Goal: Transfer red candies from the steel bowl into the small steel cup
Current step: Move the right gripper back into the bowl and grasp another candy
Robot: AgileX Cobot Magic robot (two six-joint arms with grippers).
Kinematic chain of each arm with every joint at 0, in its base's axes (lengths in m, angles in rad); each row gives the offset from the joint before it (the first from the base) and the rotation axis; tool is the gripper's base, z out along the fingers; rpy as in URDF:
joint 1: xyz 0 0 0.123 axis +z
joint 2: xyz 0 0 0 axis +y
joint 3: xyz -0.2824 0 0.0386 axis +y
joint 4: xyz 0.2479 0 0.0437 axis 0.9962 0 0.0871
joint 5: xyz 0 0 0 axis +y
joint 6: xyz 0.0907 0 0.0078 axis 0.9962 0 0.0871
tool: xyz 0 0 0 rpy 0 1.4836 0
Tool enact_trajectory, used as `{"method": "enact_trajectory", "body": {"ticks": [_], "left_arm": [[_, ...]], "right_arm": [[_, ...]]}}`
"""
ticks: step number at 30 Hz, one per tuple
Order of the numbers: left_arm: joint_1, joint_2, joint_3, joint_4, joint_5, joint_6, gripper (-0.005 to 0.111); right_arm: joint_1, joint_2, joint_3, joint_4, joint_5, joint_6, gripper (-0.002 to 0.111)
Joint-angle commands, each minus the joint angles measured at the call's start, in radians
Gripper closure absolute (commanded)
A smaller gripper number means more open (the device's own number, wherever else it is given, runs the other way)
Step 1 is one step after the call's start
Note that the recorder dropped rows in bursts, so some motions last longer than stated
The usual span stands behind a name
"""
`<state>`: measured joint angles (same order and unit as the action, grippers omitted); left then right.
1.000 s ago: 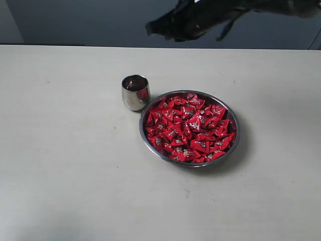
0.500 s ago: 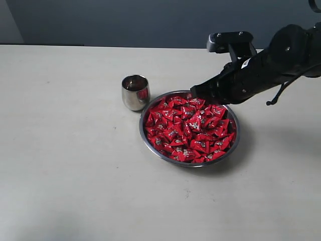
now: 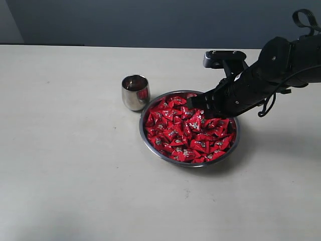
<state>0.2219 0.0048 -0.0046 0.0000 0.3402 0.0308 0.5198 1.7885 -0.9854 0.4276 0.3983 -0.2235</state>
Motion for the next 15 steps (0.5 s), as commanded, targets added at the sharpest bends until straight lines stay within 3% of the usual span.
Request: {"method": "enact_trajectory", "body": {"ticks": [1,7,15], "left_arm": [[-0.005,-0.005,0.005,-0.006,-0.010,-0.001,0.106],[-0.005,-0.005,0.005,-0.006,-0.010,-0.001,0.106],[-0.005,-0.005,0.005,-0.006,-0.010,-0.001,0.106]], "right_arm": [[-0.006,0.002,0.002,0.007,0.008,-0.012,0.106],[-0.006,0.002,0.002,0.008,-0.013,-0.012,0.075],[-0.006,0.002,0.002,0.056,-0.038,-0.012,0.073]]}}
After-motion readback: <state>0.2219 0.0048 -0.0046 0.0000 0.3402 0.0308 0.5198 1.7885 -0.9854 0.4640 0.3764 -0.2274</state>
